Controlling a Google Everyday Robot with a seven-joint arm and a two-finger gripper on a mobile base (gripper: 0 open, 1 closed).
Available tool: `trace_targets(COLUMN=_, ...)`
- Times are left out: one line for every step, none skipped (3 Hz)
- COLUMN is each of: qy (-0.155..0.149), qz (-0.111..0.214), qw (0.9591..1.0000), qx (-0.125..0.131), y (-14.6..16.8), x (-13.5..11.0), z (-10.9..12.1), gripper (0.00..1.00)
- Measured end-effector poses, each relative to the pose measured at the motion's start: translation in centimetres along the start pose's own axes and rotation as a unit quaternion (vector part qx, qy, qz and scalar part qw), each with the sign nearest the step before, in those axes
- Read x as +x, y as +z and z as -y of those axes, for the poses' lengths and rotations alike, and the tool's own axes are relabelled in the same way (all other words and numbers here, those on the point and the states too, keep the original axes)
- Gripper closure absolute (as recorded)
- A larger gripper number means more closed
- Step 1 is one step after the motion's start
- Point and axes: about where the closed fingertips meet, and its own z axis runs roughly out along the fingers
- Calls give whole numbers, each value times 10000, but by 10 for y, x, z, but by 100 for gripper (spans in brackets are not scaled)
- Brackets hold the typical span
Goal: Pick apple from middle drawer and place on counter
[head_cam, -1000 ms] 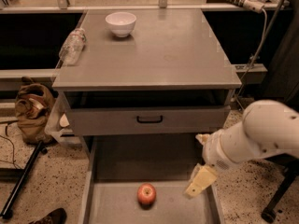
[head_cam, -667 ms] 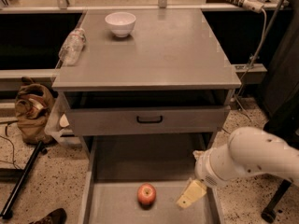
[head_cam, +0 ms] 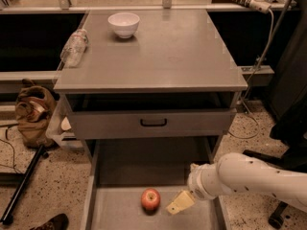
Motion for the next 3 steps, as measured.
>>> trace_targets(qy=0, qz=0, qw=10000, qx=0, y=0, x=0, z=0, gripper=0)
trace_targets(qy=53, qz=40, qw=9999, qx=-96, y=10, x=2, z=-1, gripper=0)
trace_targets(qy=267, qz=250, qw=9987, qx=-347, y=54, x=-2, z=-1, gripper=0)
